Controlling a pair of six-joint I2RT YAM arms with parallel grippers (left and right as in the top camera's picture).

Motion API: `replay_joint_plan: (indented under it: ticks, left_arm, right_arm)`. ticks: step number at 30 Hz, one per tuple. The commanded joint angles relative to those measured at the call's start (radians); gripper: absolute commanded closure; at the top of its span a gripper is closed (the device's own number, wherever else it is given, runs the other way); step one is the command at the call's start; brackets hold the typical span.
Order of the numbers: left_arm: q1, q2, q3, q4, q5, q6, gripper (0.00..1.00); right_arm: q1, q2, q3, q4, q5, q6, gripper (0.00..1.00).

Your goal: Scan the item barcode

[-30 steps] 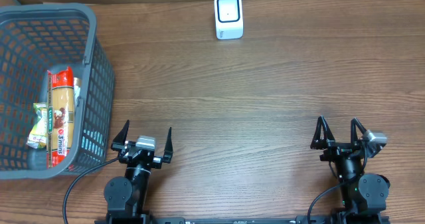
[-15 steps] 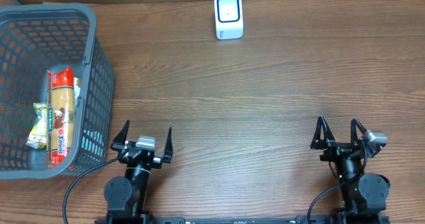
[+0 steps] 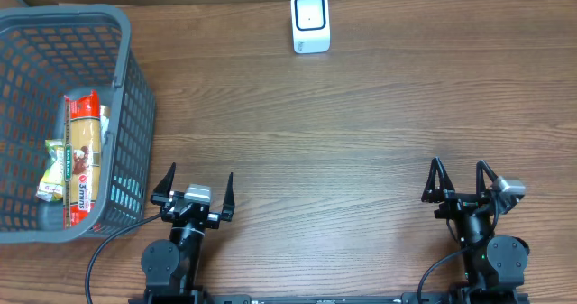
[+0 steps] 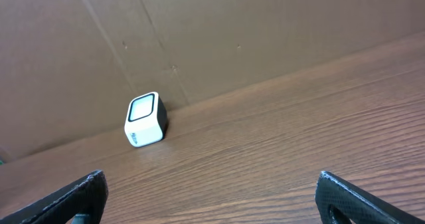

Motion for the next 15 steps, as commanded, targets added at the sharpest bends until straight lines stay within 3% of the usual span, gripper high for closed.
replay_joint_plan:
  ticks: [1, 15]
  left_arm:
    - [-0.002, -0.009, -0.004, -0.002, 0.007, 0.011, 0.01]
    - [-0.002, -0.009, -0.004, -0.002, 0.007, 0.011, 0.01]
  right_arm:
    - [0.005, -0.012, -0.011, 0.006, 0.01, -0.005, 0.0]
    - [0.005, -0.012, -0.011, 0.006, 0.01, -0.005, 0.0]
